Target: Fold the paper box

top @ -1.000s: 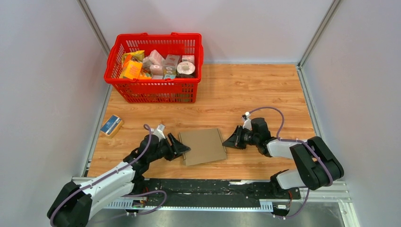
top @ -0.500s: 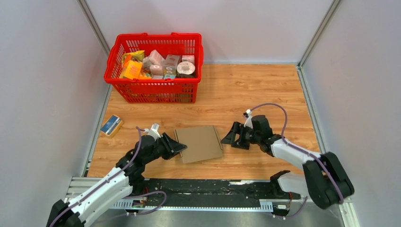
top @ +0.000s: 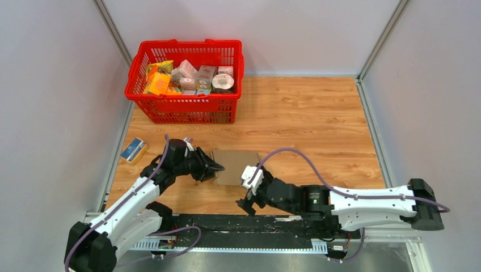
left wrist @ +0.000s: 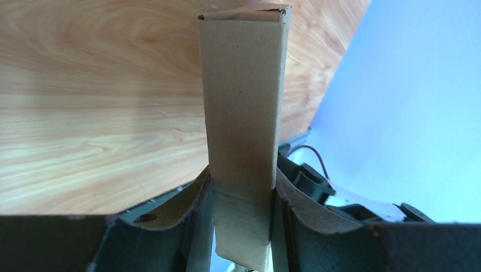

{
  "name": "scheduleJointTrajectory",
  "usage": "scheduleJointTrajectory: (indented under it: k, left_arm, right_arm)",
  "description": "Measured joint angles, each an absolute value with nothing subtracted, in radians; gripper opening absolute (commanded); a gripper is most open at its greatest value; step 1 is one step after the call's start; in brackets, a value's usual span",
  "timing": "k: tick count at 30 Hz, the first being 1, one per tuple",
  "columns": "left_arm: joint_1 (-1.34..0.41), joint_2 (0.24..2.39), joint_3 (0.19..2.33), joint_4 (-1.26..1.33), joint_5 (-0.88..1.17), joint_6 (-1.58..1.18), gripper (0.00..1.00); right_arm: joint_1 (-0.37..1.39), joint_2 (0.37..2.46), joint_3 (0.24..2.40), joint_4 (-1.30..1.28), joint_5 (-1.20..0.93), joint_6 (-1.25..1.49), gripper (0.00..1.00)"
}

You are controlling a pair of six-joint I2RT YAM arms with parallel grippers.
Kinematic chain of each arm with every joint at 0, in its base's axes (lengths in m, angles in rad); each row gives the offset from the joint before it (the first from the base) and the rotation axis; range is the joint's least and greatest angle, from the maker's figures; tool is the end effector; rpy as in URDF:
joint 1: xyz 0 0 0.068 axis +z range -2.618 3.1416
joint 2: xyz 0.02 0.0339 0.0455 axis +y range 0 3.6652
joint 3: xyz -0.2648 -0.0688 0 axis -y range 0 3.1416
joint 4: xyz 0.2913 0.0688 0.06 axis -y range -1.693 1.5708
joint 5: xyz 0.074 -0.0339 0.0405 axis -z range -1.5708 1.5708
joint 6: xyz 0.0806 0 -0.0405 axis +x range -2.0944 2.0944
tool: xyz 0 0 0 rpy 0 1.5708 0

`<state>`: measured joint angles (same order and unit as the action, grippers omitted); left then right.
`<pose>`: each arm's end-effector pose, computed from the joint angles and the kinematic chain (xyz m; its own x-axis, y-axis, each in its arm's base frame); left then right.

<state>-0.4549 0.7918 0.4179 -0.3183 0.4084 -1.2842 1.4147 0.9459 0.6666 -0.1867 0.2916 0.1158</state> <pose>0.2024 -0.1346 0.1570 -0.8123 -0.5827 0.0255 -0.3583 0.4641 -0.8101 0.0690 0.2895 0.2377 -0.1741 -0.3944 -0.9023 -0.8921 0.4512 -0.0251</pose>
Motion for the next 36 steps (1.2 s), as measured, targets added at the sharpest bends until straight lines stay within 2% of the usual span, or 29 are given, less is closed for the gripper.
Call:
scheduleJointTrajectory:
  k: [6,10,14,15,16,17,19,20,22,23,24,31,36]
  left_arm:
    - [-0.395,0.881,0.504,-0.338,0.587,-1.266,0.12]
    - [-0.357,0.881,0.504,-0.361,0.652,-1.268,0.12]
    - [-0.349,0.871,0.499,-0.362,0.699,-1.276,0.14]
    - [-0.348,0.868,0.496,-0.362,0.702,-1.277,0.16]
    - [-0.346,0.864,0.494,-0.362,0.706,-1.278,0.2]
    - [-0.344,0.86,0.49,-0.361,0.713,-1.278,0.3]
    - [-0.338,0.849,0.482,-0.355,0.729,-1.285,0.38]
    - [-0.336,0.842,0.481,-0.353,0.734,-1.287,0.47]
    - [-0.334,0.823,0.476,-0.345,0.739,-1.29,0.54]
    - [-0.334,0.813,0.474,-0.337,0.74,-1.291,0.67]
    - [-0.334,0.804,0.472,-0.334,0.739,-1.29,0.72]
    - [-0.332,0.725,0.493,-0.374,0.696,-1.178,0.74]
    - [-0.332,0.651,0.569,-0.483,0.61,-0.997,0.75]
  right_arm:
    - [1.482,1.201,0.679,-0.098,0.5,-0.113,1.0]
    - [1.485,1.344,0.682,-0.004,0.648,-0.22,0.95]
    - [1.494,1.427,0.68,0.146,0.794,-0.337,0.83]
    - [1.497,1.433,0.679,0.174,0.814,-0.354,0.77]
    - [1.504,1.437,0.674,0.218,0.844,-0.381,0.75]
    - [1.512,1.438,0.669,0.254,0.864,-0.408,0.72]
    - [1.524,1.438,0.658,0.3,0.886,-0.443,0.65]
    - [1.53,1.438,0.652,0.313,0.89,-0.453,0.64]
    - [1.538,1.438,0.644,0.333,0.892,-0.465,0.59]
    - [1.54,1.438,0.641,0.342,0.893,-0.467,0.59]
    - [1.539,1.438,0.639,0.347,0.9,-0.467,0.56]
    - [1.536,1.405,0.637,0.314,0.906,-0.428,0.52]
    - [1.502,1.342,0.641,0.2,0.839,-0.339,0.42]
